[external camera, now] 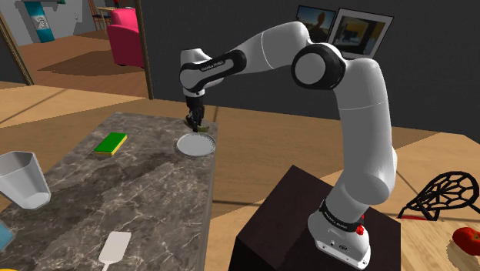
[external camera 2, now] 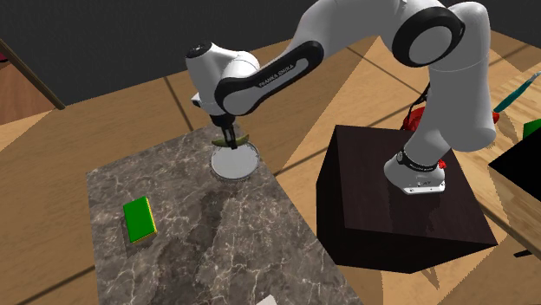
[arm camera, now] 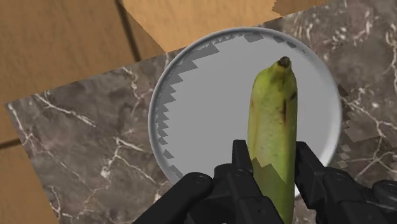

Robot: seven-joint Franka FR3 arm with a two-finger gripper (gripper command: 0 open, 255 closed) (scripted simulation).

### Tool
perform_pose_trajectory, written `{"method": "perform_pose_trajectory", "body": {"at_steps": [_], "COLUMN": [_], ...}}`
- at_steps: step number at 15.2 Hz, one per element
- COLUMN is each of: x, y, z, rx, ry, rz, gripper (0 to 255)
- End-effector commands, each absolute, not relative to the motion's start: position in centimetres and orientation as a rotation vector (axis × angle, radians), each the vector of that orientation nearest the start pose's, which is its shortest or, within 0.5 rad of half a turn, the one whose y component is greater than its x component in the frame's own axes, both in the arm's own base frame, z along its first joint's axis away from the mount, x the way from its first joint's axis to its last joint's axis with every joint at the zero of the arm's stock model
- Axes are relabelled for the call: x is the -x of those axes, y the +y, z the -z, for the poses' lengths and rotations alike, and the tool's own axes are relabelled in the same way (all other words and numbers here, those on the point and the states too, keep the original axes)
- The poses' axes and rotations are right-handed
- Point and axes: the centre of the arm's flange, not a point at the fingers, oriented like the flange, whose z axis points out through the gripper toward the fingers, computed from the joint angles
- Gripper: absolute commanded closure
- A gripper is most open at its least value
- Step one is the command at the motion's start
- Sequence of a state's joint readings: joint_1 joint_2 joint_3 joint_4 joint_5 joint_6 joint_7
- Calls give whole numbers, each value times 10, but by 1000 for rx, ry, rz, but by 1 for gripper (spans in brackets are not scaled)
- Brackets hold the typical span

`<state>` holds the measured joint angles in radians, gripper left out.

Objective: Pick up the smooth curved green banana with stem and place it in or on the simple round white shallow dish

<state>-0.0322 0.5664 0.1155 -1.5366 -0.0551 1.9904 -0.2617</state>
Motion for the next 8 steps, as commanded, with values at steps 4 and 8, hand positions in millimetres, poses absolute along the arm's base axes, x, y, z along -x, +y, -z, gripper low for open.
{"method": "perform_pose_trajectory", "body": {"at_steps": [4,8], "x": [-688,-688], "y": [40,40], "z": [-292,-271], "rx": [3064,3064], "ry": [-552,-552], "rz": [-166,-166], "gripper": [255,255]}}
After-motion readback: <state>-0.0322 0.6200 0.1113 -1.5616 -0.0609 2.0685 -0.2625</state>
